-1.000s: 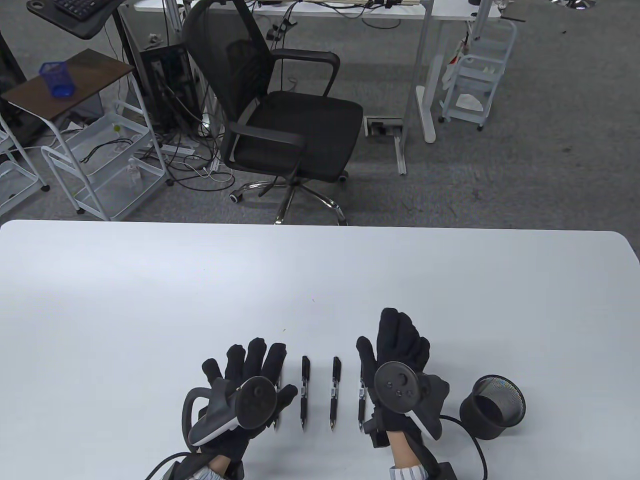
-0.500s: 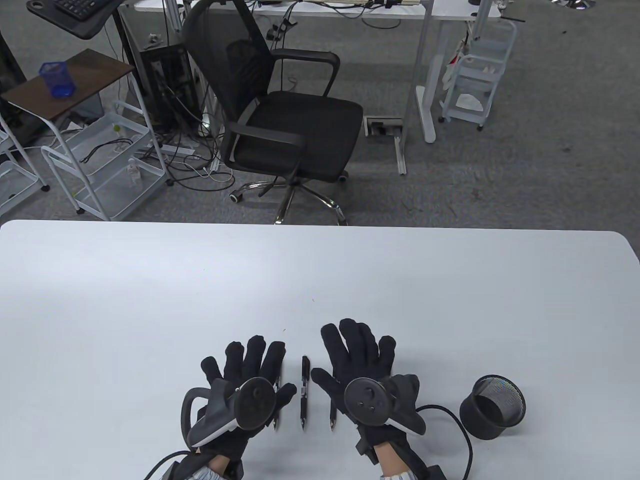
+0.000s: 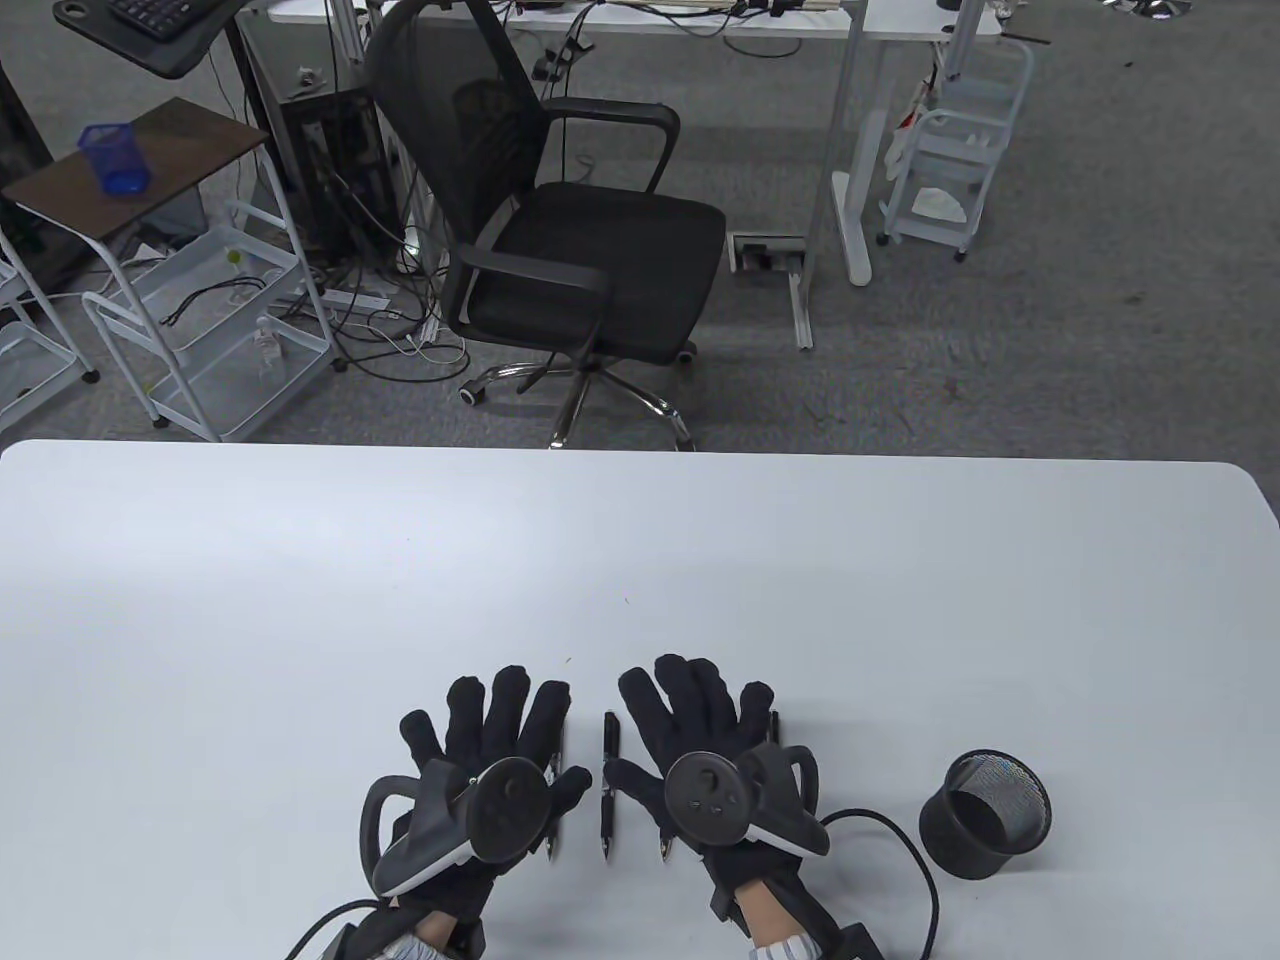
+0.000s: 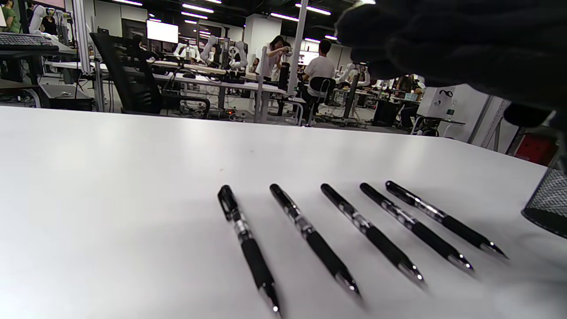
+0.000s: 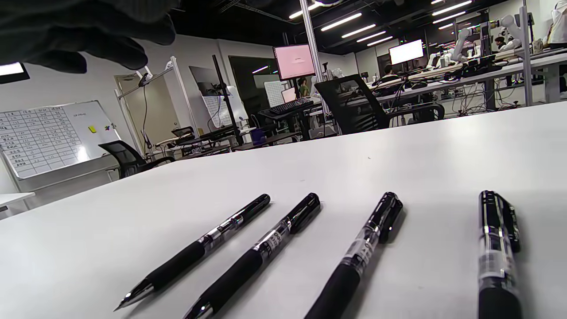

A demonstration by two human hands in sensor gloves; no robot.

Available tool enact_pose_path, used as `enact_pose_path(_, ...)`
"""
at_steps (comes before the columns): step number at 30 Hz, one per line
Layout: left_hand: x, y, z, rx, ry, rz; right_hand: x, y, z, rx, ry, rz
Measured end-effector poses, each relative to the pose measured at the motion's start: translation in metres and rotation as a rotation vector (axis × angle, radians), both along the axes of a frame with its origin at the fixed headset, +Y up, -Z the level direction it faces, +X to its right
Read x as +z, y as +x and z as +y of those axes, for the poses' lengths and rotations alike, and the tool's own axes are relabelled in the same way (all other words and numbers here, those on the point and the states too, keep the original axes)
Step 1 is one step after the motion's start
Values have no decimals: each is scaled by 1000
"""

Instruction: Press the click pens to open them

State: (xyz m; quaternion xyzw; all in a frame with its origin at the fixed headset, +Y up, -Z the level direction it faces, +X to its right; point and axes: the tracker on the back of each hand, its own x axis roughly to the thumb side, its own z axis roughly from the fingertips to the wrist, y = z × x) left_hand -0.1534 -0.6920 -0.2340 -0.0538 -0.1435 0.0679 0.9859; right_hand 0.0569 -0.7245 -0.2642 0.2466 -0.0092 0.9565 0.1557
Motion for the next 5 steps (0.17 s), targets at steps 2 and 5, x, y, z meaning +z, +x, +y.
enact_pose_path(2,0,0,0,-1,-1,-1,0,0,0,-1,0,-2)
enact_pose_path(5,0,1,-1,-5,-4,-2,0,1,0,-1,-5,-8)
